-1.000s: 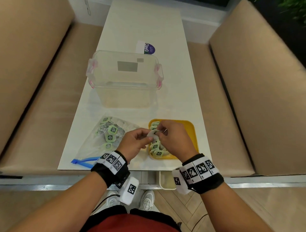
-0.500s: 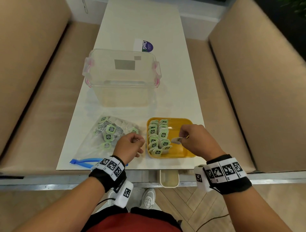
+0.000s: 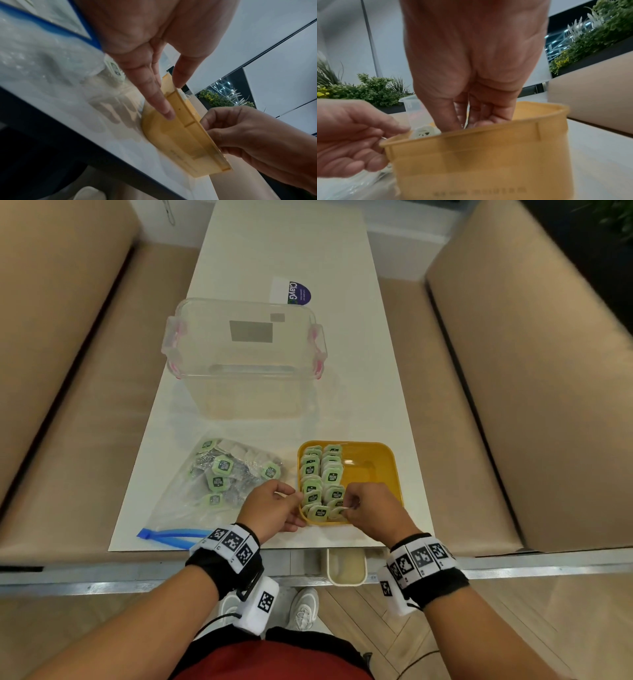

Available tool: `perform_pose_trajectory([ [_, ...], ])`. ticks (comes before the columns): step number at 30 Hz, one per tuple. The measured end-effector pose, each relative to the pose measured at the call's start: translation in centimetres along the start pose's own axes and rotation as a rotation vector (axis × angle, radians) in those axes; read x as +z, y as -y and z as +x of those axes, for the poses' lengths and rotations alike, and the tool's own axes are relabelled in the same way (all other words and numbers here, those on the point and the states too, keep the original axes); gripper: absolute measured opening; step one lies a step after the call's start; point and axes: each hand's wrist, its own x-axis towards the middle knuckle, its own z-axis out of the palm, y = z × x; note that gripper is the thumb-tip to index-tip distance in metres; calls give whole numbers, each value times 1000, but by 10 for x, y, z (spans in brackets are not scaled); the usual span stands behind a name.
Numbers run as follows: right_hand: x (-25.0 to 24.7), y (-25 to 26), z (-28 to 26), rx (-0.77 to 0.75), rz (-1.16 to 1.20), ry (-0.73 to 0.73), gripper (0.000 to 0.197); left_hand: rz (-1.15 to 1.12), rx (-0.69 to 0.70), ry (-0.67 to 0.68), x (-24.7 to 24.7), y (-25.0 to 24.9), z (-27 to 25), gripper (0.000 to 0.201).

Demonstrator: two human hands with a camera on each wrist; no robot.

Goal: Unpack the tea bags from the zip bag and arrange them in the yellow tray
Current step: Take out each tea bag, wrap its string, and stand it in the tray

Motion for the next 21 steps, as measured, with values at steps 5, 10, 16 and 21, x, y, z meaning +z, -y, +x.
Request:
perform_pose_trajectory([
  [5, 8, 4, 7, 30, 23, -36, 12, -13, -4, -1, 0, -1, -1, 14],
  [10, 12, 3, 8, 37, 69, -81, 18, -11, -2, 6, -2, -1, -3, 16],
  [16, 12, -1, 8, 94, 170, -127, 37, -7, -4, 5, -2, -3, -5, 17],
  [21, 13, -4, 11, 205, 87, -62, 50, 6, -3, 3, -3, -5, -6, 19],
])
